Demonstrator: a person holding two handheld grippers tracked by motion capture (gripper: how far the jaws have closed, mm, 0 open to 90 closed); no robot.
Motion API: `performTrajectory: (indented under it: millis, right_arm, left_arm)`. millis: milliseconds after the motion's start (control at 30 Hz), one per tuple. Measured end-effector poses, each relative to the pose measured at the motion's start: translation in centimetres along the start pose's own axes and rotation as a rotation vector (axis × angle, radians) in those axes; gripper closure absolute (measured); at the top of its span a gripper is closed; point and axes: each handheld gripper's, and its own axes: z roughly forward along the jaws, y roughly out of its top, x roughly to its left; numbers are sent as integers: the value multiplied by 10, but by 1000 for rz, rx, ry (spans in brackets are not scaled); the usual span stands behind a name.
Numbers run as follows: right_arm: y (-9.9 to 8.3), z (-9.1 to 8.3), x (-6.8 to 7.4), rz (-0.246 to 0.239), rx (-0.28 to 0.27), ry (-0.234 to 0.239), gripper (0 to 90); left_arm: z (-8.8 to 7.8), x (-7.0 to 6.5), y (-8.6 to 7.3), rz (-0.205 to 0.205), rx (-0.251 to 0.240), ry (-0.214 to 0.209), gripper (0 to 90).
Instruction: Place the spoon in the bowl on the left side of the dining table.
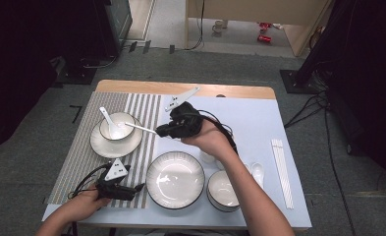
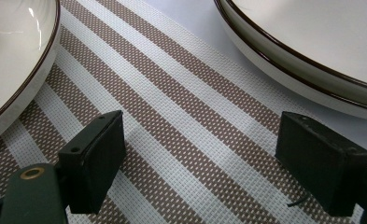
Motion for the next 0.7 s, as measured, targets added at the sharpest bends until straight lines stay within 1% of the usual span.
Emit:
performTrajectory:
  millis: [200,333,467,700]
  right_arm:
    - [8,9,7,-7,1,8,851]
    - [13,17,10,-16,17,6,851]
    - [16,25,11,-13,20,12,851]
    - [22,37,12,-17,39,9,851]
  left_arm:
    - [0,0,0,1,0,-1,160]
    - [0,1,0,0,-1,-1,160]
    - [0,1,0,-5,-2,-4,160]
    - [0,0,0,2,2,1,160]
